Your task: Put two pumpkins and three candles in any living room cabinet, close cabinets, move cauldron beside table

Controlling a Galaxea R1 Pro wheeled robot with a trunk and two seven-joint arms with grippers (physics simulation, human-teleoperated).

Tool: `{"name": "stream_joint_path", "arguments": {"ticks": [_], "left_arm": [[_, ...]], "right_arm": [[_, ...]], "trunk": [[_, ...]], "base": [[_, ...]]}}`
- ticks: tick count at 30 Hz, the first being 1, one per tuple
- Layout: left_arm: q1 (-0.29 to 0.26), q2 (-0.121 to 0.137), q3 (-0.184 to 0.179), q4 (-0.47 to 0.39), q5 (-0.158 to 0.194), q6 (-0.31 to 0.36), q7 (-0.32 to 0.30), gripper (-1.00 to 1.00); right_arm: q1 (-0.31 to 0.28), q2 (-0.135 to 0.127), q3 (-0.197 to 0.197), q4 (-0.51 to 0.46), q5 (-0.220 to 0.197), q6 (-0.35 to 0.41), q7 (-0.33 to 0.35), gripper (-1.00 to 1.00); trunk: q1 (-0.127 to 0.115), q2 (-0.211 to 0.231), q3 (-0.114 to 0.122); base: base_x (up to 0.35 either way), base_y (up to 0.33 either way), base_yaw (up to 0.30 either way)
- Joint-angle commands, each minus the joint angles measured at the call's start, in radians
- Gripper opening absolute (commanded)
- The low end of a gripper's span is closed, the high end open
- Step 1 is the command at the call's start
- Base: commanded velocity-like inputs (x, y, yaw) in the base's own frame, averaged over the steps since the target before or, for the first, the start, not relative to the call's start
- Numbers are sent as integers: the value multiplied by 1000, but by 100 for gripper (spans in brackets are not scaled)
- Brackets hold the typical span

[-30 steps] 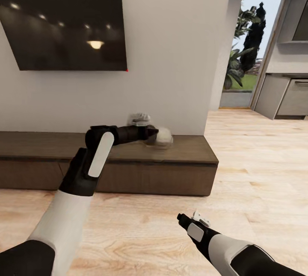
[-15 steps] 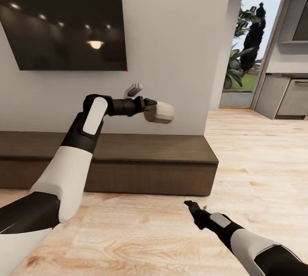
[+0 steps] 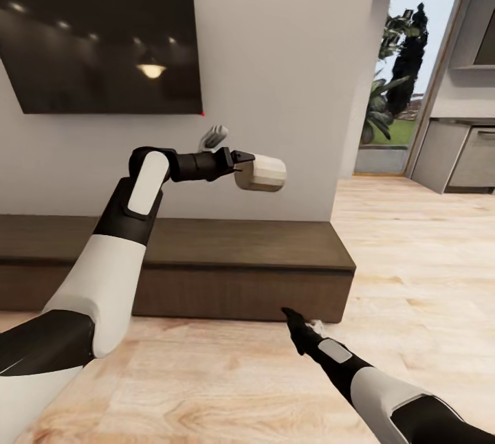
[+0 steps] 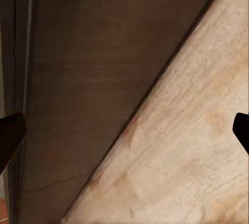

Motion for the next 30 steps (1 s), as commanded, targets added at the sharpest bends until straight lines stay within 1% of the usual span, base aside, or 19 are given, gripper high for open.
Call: {"name": "stream_joint_path", "arguments": {"ticks": [1,3,4,7,9,11,15,19,20,22,24,27,28,30], "left_arm": [[-1,-1,1,0,-9,2,-10,-100],[-1,-3,0,0,-9,1,-10,-100],[-1,-3,0,0,-9,1,-10,-100],[-1,-6,-1,6,-8,1,-9,-100],[-1,-8,-1,8,-7,0,-8,-100],[-1,-10,-2,9,-7,0,-8,-100],[-1,-11,-2,17,-5,0,-8,-100],[-1,-13,-4,20,-4,1,-8,-100],[-1,-16,-4,23,-3,2,-9,-100],[-1,-19,-5,29,0,4,-10,-100],[-1,-19,-8,37,3,4,-11,-100],[0,-20,-17,82,4,4,-12,-100],[0,-20,-18,94,4,3,-14,-100],[0,-20,-20,103,4,2,-20,-100]], "right_arm": [[-1,7,6,2,-15,-7,-18,100],[-1,9,3,2,-35,-24,-42,100],[-1,9,3,2,-41,-26,-44,100],[-1,5,2,3,-80,-27,-41,100],[-1,-10,2,6,-103,-13,-5,100],[-1,-28,2,14,-126,14,49,100],[-1,-36,3,62,-148,35,111,100],[-1,-43,3,83,-154,44,157,100],[-1,-45,3,90,-152,46,200,100],[-1,-47,2,107,-151,47,258,100],[0,-52,2,122,-150,42,288,100],[0,-60,3,133,-150,34,322,100],[0,-61,3,135,-150,33,338,100],[0,-62,2,136,-150,32,347,100]], "trunk": [[0,0,-1],[0,0,-1],[0,0,-1],[0,0,-1],[0,0,-1],[0,0,-1],[0,0,-1],[0,0,-1],[0,0,-1],[0,0,-1],[0,0,-1],[0,0,-1],[1,-1,-5],[2,-1,-13]], "base": [[334,0,0],[339,0,0],[341,0,0],[343,0,0],[344,0,0],[344,0,0],[344,0,0],[339,0,0],[179,0,0],[94,0,0],[48,0,0],[14,0,0],[4,0,0],[2,0,0]]}}
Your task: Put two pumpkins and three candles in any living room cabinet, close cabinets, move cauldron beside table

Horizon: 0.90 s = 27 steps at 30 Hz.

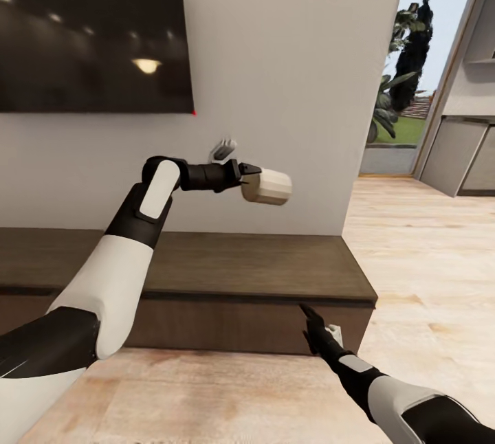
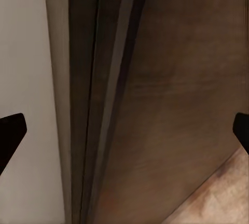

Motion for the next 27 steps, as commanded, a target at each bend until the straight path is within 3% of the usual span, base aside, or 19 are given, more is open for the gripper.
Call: {"name": "stream_joint_path", "arguments": {"ticks": [1,6,9,11,17,27], "left_arm": [[-1,0,1,6,-6,3,-20,-100],[-1,1,0,10,-7,2,-35,-100],[-2,1,0,10,-7,3,-36,-100],[-2,1,0,10,-7,3,-37,-100],[-1,2,0,11,-7,3,-37,-100],[-2,2,-2,34,-9,0,-65,-100]], "right_arm": [[-1,-2,6,4,-11,7,10,100],[-2,-10,5,4,-20,-10,-12,100],[-3,-2,5,3,-30,-125,-21,100],[-2,1,5,2,-31,-149,-20,100],[-3,19,5,1,-28,-202,-17,100],[-3,26,4,0,-29,-265,-12,100]], "trunk": [[0,-1,-5],[2,-2,-24],[4,-3,-36],[5,-3,-44],[5,-3,-44],[5,-3,-44]], "base": [[0,0,0],[0,0,0],[0,0,0],[0,0,0],[0,0,0],[0,0,0]]}}
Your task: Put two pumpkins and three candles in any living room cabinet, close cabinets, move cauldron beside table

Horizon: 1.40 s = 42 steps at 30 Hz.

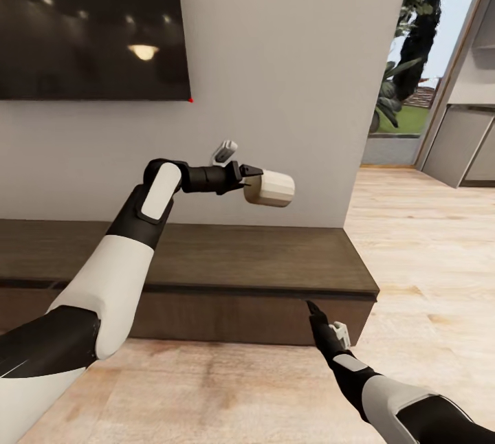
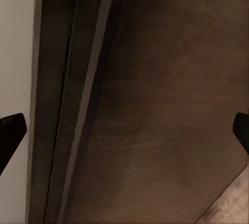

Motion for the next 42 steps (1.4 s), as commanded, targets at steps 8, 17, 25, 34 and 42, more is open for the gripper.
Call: {"name": "stream_joint_path", "arguments": {"ticks": [8,17,25,34,42], "left_arm": [[-1,1,-13,12,-15,0,-23,-100],[-1,0,-17,23,-17,-2,-24,-100],[-1,-1,-18,25,-17,-3,-22,-100],[-1,-1,-20,28,-17,-3,-21,-100],[-1,-1,-22,31,-19,-4,-21,-100]], "right_arm": [[-1,-4,1,1,-9,-1,9,100],[-1,-15,-39,-14,-9,97,34,100],[-1,-19,-41,-21,-7,153,46,100],[-1,-18,-41,-22,-7,144,63,100],[-1,-19,-42,-21,-8,143,57,100]], "trunk": [[1,-1,-13],[1,-1,-13],[1,-1,-13],[1,-1,-13],[1,-1,-13]], "base": [[0,0,0],[0,0,0],[0,0,0],[0,0,0],[90,0,0]]}}
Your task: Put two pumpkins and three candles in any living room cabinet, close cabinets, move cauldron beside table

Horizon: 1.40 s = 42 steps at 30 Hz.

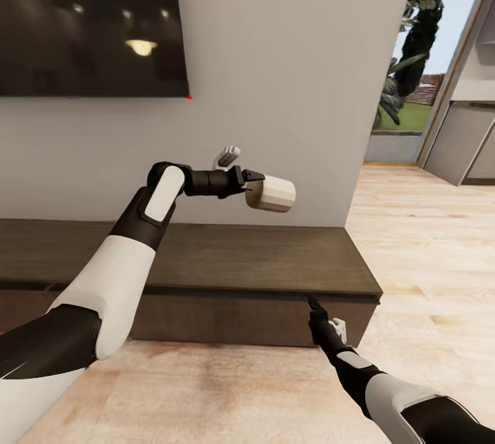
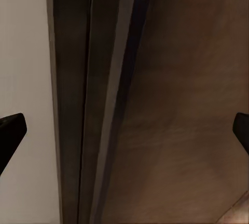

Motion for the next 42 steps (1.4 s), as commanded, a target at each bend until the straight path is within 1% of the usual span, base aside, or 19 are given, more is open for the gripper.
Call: {"name": "stream_joint_path", "arguments": {"ticks": [1,7,11,14,24,42], "left_arm": [[-1,0,1,1,-8,2,-10,-100],[-1,0,-4,2,-8,2,-10,-100],[0,0,-5,2,-8,3,-12,-100],[0,0,-5,2,-8,3,-13,-100],[-1,0,-5,2,-8,4,-13,-100],[0,0,-6,2,-8,2,-12,-100]], "right_arm": [[-1,0,4,1,-11,6,4,100],[-1,-1,-42,2,-10,6,-9,100],[-1,-4,-52,6,-10,8,-14,100],[-1,-9,-55,7,-10,9,-15,100],[-1,-13,-58,8,-10,8,-16,100],[-1,-9,-57,8,-10,4,-30,100]], "trunk": [[0,0,-1],[0,0,-1],[0,0,-1],[0,0,-1],[5,-3,-40],[5,-3,-40]], "base": [[161,0,0],[50,0,0],[9,0,0],[3,0,0],[0,0,0],[5,2,0]]}}
